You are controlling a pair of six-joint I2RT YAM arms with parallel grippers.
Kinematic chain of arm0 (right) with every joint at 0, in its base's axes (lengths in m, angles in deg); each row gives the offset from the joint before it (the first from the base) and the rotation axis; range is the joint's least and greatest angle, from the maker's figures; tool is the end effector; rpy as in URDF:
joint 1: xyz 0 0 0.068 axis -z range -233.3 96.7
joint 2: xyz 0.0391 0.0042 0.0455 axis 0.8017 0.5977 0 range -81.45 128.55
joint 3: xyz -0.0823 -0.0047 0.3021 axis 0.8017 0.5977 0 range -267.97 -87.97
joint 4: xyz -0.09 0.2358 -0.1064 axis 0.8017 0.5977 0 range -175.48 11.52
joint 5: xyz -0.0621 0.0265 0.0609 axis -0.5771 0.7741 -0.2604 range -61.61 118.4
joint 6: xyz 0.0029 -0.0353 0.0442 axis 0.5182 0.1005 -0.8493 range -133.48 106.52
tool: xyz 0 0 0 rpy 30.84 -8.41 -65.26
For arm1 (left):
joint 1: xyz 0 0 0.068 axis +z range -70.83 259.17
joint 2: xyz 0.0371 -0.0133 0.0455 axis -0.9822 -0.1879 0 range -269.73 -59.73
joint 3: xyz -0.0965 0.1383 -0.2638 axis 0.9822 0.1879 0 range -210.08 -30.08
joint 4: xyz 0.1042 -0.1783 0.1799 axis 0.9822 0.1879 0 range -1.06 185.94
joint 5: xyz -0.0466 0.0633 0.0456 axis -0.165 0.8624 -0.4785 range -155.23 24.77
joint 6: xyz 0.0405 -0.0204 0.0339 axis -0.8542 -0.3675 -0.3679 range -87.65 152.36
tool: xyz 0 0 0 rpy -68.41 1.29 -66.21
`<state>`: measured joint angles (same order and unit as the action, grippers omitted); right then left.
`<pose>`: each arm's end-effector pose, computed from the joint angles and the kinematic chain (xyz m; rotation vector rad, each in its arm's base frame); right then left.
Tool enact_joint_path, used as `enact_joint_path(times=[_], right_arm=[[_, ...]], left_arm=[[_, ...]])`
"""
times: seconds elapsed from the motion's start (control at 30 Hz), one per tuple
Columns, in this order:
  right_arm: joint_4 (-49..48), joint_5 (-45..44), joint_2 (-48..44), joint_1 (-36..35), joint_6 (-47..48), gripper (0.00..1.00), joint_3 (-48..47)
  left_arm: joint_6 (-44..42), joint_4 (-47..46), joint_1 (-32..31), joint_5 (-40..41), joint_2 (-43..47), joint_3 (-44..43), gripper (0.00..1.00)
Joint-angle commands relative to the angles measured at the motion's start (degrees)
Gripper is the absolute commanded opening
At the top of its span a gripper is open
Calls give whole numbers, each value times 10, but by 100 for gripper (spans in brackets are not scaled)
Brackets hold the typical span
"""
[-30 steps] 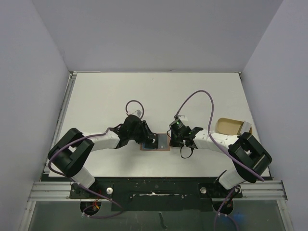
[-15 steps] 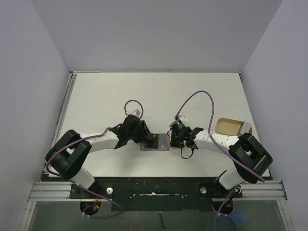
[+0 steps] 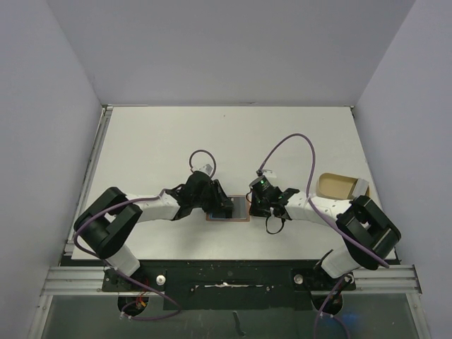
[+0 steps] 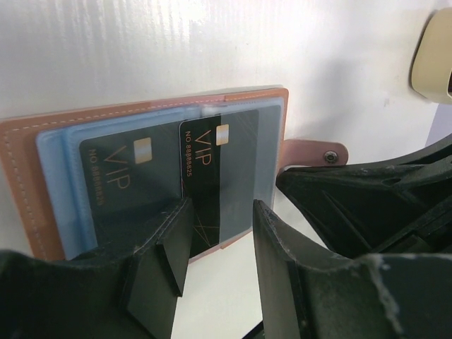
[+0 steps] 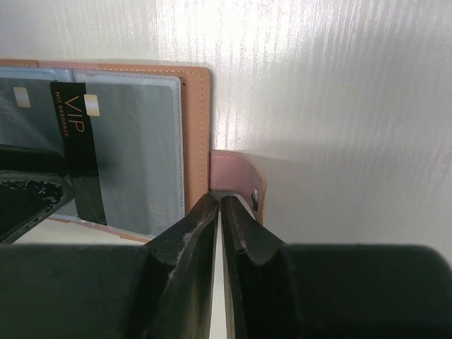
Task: Put the credit cards into the card holder
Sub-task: Insert the credit card into the card holder.
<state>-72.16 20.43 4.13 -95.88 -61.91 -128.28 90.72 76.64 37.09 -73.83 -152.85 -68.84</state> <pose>0.2097 0.1853 0.1802 0.1856 2.6265 0.3997 0.2335 -0.2186 0.1678 -0.2755 2.5247 -0.9892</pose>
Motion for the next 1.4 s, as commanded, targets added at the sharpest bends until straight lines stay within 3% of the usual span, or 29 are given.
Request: enact_joint_path(times=[0.0, 0.73, 0.93, 1.37], right_arm=[[-19, -4, -19, -6, -5, 10, 8], [-33, -9, -24, -10, -11, 10, 20], [-7, -26, -41, -10, -12, 12, 13], [45, -25, -87, -16, -13, 22, -58]], left_arm=[[9, -28, -6, -10, -13, -14, 39], [32, -139, -22, -45, -29, -17, 39], [20, -105, -18, -26, -3, -14, 39], [-26, -33, 89, -37, 102, 57, 43]])
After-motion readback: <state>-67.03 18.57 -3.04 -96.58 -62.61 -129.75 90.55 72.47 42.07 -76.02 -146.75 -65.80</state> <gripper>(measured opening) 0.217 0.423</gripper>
